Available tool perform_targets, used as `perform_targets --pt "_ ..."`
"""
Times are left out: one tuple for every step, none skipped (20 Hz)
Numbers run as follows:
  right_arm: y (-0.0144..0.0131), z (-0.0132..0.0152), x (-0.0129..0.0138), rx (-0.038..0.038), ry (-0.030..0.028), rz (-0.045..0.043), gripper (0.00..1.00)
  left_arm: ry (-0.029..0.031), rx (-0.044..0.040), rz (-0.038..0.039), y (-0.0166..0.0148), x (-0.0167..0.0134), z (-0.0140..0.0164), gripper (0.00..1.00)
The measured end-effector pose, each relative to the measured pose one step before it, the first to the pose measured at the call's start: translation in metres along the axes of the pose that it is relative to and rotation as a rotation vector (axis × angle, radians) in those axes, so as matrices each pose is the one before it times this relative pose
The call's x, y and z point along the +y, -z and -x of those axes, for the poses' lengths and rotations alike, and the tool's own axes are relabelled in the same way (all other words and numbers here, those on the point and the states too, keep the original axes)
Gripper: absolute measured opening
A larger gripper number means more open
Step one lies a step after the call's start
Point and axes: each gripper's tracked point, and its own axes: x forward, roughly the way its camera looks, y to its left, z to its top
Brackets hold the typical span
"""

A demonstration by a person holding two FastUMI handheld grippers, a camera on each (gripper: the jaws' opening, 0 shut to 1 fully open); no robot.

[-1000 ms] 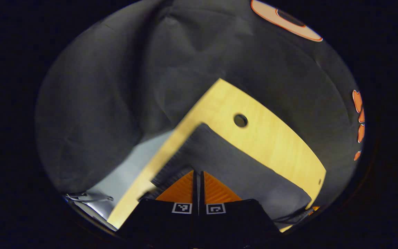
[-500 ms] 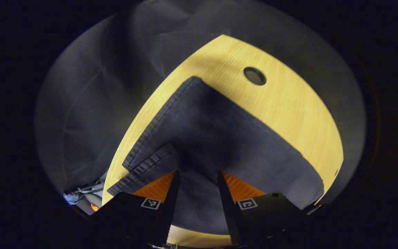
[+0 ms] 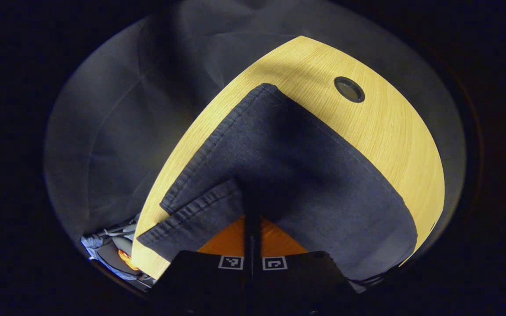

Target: Grasp the waist and the cuffs of the jeans and fold them to make the two legs overlap; first hold the waist and fold one-third of the jeans toward the cuffs, then hold the cuffs and fold the remaining one-third in the same direction to finish folding.

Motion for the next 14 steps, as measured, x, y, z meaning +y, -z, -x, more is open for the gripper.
perform_targets --pt "0.00037 0.00141 0.00047 0.00013 -0.00176 -0.00048 0.10 0.02390 -0.02001 -0.01589 -0.00056 -0.00167 0.00692 0.01" --pt "-0.00108 0.00076 0.00006 -0.00101 -0.00022 -0.00096 0.10 0.02686 -0.02189 0.00179 -0.00504 -0.00288 0.00469 0.01" --pt "0.00096 0.00136 0.00122 0.00089 -0.00253 0.00024 0.10 0.03359 -0.03476 0.01173 -0.00658 -0.00556 0.00954 0.01" --pt "0.00100 0.00288 0.00102 -0.00052 -0.00387 0.00541 0.10 0.04610 -0.04370 -0.00145 -0.00816 -0.00617 0.01370 0.01" --pt "-0.00003 0.00273 0.00096 -0.00048 -0.00740 0.00326 0.10 0.01954 -0.02886 0.00150 -0.00715 -0.00370 0.01530 0.01" --pt "-0.00016 0.00395 0.00059 -0.00108 -0.00627 -0.00184 0.10 0.03131 -0.02901 0.00475 -0.00636 -0.00569 0.00979 0.01" --pt "0.00022 0.00248 0.00033 0.00090 -0.00240 -0.00546 0.10 0.01677 -0.02273 0.01763 -0.00586 -0.00168 0.00917 0.01" --pt "0.00002 0.00269 0.00012 0.00267 -0.00294 -0.01203 0.10 0.01695 -0.01345 0.01017 -0.00529 -0.00295 0.00744 0.01" --pt "-0.00104 0.00199 0.00143 -0.00112 -0.00255 -0.01132 0.10 0.00734 -0.01917 0.02570 -0.00845 0.00052 0.00590 0.00" --pt "-0.00037 0.00169 0.00214 0.00441 -0.00523 -0.00831 0.10 0.00862 -0.00563 0.01699 -0.00670 0.00119 0.00314 0.00" --pt "-0.00111 0.00044 0.00244 0.00005 -0.00252 -0.00632 0.10 0.00764 -0.01692 0.02446 -0.00939 0.00075 -0.00096 0.00" --pt "-0.00062 0.00191 0.00134 0.00221 0.00027 -0.00454 0.10 0.00090 -0.01761 0.01968 -0.00803 0.00274 -0.00156 0.01" --pt "-0.00140 -0.00073 0.00238 0.00038 0.00600 -0.00606 0.10 -0.00818 -0.01586 0.00961 -0.00912 0.00302 -0.00115 0.01" --pt "-0.00113 -0.00289 0.00160 0.00792 0.00864 -0.00032 0.10 -0.01010 -0.01468 -0.00219 -0.01057 0.00383 -0.00275 0.00"
